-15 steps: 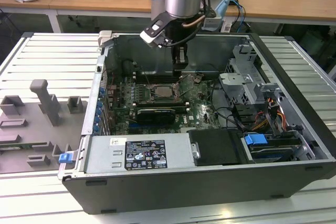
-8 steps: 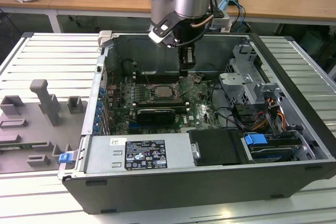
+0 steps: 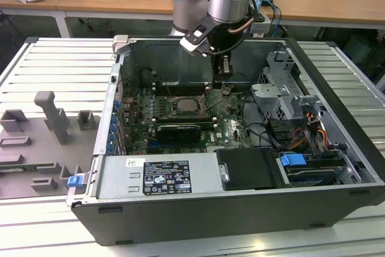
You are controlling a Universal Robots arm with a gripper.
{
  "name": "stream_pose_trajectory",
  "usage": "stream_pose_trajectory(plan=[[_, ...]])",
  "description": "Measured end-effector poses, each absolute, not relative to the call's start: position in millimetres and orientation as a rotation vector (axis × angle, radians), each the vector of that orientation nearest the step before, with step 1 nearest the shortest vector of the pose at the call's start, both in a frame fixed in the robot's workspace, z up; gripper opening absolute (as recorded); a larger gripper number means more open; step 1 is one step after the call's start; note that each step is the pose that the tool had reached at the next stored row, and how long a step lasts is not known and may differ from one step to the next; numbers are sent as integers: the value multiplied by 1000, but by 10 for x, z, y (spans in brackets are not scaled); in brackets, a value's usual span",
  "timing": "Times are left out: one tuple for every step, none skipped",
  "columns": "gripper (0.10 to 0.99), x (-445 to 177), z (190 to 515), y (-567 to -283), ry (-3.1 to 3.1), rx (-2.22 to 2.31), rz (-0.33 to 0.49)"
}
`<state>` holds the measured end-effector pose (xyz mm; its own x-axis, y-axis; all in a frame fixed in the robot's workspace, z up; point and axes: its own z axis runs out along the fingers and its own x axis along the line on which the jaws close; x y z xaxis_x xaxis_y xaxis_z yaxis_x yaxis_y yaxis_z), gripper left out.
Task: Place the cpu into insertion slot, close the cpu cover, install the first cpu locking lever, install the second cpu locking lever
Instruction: 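Close the cpu cover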
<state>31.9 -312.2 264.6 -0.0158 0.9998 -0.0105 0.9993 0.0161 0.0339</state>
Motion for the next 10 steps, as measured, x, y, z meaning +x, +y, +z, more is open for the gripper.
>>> stream_pose_trajectory(plan=[[106, 341, 2644, -3121, 2216, 2181, 25], [106, 372, 2641, -3119, 2216, 2180, 24], [106, 407, 2634, -3118, 2215, 2180, 22], [106, 467, 2623, -3117, 2215, 2180, 22], [106, 545, 2603, -3117, 2226, 2168, 22], [106, 555, 2591, -3116, 2234, 2160, 23], [106, 556, 2586, -3116, 2234, 2160, 23], [106, 559, 2579, -3116, 2234, 2160, 22], [106, 570, 2569, -3116, 2234, 2160, 22], [106, 581, 2564, -3116, 2234, 2160, 22]])
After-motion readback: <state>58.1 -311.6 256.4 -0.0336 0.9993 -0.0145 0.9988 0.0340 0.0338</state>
